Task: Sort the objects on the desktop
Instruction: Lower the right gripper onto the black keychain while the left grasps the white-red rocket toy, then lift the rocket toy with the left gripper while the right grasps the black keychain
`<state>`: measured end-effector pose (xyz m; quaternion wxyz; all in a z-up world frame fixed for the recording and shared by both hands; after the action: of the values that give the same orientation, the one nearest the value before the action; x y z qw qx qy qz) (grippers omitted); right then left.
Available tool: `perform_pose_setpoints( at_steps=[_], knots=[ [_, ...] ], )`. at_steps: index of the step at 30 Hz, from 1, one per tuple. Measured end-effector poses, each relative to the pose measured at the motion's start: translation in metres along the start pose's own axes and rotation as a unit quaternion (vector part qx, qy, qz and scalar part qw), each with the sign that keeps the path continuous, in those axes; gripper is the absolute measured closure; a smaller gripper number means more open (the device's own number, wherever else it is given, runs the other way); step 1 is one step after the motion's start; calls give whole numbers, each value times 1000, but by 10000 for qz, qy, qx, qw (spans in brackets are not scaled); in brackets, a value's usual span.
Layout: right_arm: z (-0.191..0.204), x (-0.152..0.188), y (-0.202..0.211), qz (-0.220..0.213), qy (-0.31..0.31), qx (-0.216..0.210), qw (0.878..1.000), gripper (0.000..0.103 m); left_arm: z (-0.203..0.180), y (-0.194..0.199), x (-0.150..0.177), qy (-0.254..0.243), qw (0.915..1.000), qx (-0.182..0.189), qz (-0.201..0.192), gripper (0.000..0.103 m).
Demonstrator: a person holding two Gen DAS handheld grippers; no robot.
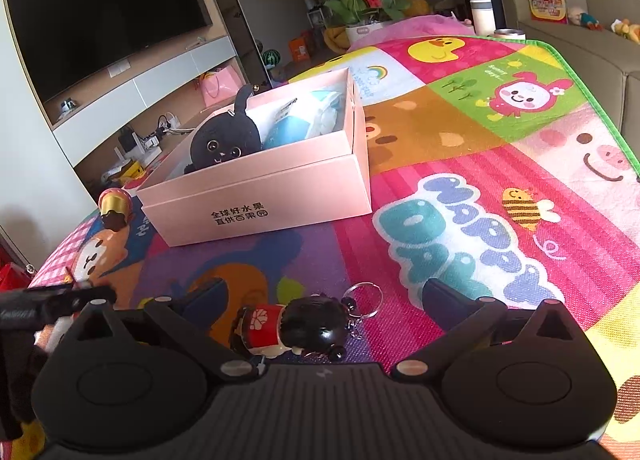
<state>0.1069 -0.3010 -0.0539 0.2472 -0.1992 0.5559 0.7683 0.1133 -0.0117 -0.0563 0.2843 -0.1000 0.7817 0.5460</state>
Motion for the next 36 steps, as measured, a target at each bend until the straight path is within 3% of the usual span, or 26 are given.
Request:
perform_pose_setpoints(
  at_steps=[4,8,10,18,23,25,27,31,34,36],
  knots=[
    [2,0,-1,28,44,46,10000,0,-19,9,23,-121,9999,44,46,0],
    [6,1,-6,147,273,245,9992,0,-20,17,35,71,9999,-70,-82,0],
    [10,2,-8,213,440,390,9980,0,-19,19,37,182,9996,-90,-180,0],
    [7,2,-7,161,381,304,9987,0,-24,12,33,46,9985,-532,-96,0],
    [13,0,-10,362,671,498,9958,0,-18,18,29,234,9985,-496,22,0],
    [15,-4,-2,310,782,524,9951,0,-8,38,24,437,9968,-608,-278,0],
    [24,-7,20,-23,981,370,9945,0,6,64,19,514,9920,-912,-699,0],
    [71,10,42,170,1979,-273,9797,0,38,100,17,719,9769,-1632,-1181,0],
    [109,40,38,630,2676,-721,9588,0,49,110,20,927,9745,-1650,-1207,0],
    [125,60,32,755,3296,-592,9392,0,49,112,23,907,9766,-1560,-1172,0]
  ],
)
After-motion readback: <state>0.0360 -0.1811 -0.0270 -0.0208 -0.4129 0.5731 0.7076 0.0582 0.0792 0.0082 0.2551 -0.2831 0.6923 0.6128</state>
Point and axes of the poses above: each gripper's, at about its wrist camera, not at the fingertips, and y roughly against the way its jaws point, z to its left, x to its underside, the point moved 9 cm from there along -y, roughly the way its jaws point, and after that the axes turned 13 degrees about z, right-handed, at the moved point
